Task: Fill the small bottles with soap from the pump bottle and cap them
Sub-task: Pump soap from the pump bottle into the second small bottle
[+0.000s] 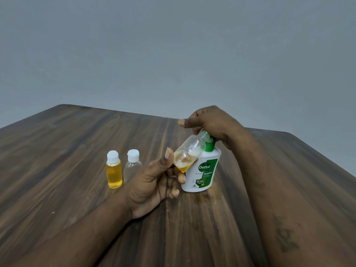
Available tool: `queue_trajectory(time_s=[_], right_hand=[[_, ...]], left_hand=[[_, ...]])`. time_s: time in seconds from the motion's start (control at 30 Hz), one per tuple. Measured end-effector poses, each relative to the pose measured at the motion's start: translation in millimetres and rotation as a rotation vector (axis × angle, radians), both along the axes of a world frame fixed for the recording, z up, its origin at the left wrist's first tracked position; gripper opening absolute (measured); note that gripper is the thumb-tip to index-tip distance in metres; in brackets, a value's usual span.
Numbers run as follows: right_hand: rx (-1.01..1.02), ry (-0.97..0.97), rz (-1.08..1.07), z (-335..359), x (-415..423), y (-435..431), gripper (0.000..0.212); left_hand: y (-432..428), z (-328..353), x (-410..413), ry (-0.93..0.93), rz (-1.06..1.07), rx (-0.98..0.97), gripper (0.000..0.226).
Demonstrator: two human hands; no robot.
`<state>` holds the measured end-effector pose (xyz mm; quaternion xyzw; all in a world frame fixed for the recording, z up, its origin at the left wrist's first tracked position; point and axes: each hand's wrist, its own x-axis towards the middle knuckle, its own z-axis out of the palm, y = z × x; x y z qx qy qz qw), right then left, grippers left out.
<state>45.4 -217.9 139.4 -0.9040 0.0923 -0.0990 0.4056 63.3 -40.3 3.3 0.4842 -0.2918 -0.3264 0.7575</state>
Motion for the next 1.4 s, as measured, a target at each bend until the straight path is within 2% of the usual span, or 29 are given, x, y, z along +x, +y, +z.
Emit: queue_trajectory(time_s=[0.17,0.37,0.53,0.7,0.83,0.97,1.13,1.27,1.33,1.4], right_hand=[[-0.085,-0.158,-0.033,1.2,2.1,1.5,0.034],[0.029,0.053,0.013,-4.7,1.8,-1.0,0.031],[0.038,0.014,0.007,-1.9,0.7,-0.5,0.030],[-0.072,-0.158,-0.023,1.6,2.0,0.3,0.034],[-0.024,-0.085,-0.005,-1.7,3.9,-0.9,0.032],[0.052,0.051,0.020,-5.6,2.7,-3.9,0.029],[0.007,-0.045,0.005,1.3,0.9,-1.7,0.031],[-0.056,-0.175,-0.036,0.8,4.5,-0.9,0.041],[-0.032,-0.157,-0.044,-2.3,6.9,-1.8,0.034],[0.005,-0.060,-0.025,-5.2,7.5,-3.0,0.031]], left_hand=[[-0.8,-5.2,2.2,0.050,-0.008,-0.025,0.117],[0.8,-4.8,3.7,0.007,0.025,-0.031,0.126],[0.7,-1.6,3.7,-0.008,0.030,-0.032,0.129],[-0.9,-1.0,1.2,0.027,0.011,-0.051,0.127],[0.9,0.3,0.7,0.029,-0.003,-0.059,0.126],[3.7,-0.4,0.3,0.051,-0.008,-0.068,0.110],[2.8,1.1,-0.6,0.053,-0.024,-0.062,0.087],[3.6,0.2,-0.8,0.062,-0.032,-0.068,0.102],[3.8,0.6,-1.0,0.060,-0.023,-0.066,0.104],[3.9,0.5,-0.6,0.069,-0.010,-0.064,0.104]])
